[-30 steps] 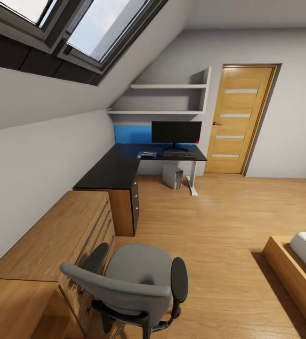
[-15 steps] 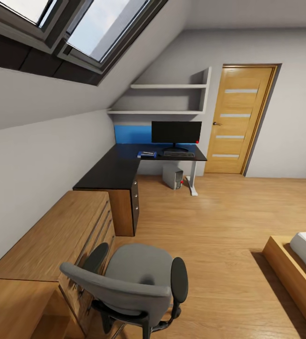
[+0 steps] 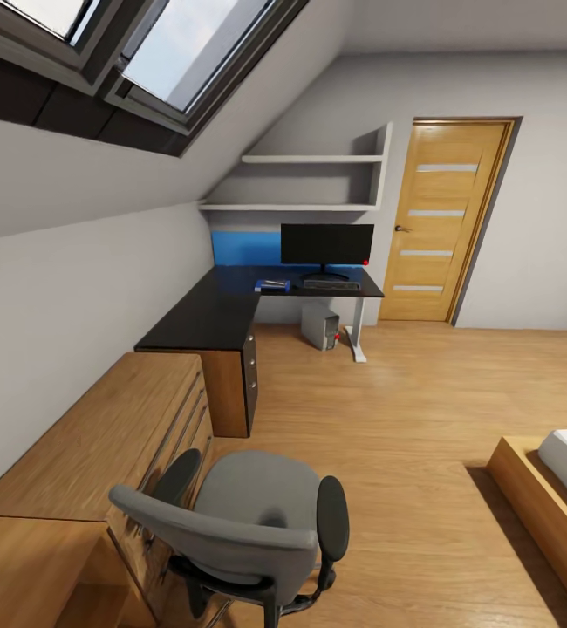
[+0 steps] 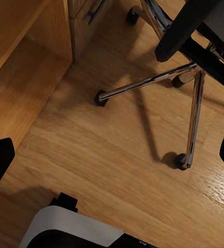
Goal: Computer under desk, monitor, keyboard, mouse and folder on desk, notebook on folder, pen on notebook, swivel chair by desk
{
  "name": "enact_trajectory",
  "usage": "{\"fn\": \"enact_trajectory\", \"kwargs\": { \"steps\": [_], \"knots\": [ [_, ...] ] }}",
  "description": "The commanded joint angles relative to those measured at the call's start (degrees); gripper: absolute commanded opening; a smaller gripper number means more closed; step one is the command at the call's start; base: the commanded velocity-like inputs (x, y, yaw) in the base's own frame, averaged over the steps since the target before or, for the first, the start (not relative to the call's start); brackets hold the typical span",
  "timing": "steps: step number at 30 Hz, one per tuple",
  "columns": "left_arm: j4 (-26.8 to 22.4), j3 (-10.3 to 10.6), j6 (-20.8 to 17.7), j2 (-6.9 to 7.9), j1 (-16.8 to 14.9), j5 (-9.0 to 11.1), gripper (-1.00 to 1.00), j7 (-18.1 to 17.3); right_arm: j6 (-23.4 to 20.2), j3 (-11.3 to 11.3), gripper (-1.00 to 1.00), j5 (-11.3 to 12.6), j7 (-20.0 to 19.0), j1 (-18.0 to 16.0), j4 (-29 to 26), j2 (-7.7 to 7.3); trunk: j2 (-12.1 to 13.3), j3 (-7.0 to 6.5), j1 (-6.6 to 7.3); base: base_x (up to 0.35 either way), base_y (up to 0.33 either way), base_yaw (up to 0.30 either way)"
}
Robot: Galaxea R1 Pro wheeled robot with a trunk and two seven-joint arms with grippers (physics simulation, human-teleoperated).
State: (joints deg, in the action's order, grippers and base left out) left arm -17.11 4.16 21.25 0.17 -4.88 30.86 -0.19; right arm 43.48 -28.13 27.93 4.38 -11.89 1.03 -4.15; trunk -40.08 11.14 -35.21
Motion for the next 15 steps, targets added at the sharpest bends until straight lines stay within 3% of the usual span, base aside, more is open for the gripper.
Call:
{"fn": "enact_trajectory", "kwargs": {
  "steps": [1,15],
  "knots": [
    [0.05,0.43,0.28,0.01,-0.05,0.6,1.0,-0.03,0.14,-0.49,1.0,-0.03,0.46,-0.06,0.11,-0.02,-0.49,0.27,-0.24,0.0,0.0,0.0],
    [0.05,0.5,0.2,-0.08,-0.05,0.6,1.0,0.0,0.04,-0.43,1.0,0.1,0.46,-0.06,0.11,-0.09,-6.1,2.78,-3.31,0.0,0.0,0.0]
  ]
}}
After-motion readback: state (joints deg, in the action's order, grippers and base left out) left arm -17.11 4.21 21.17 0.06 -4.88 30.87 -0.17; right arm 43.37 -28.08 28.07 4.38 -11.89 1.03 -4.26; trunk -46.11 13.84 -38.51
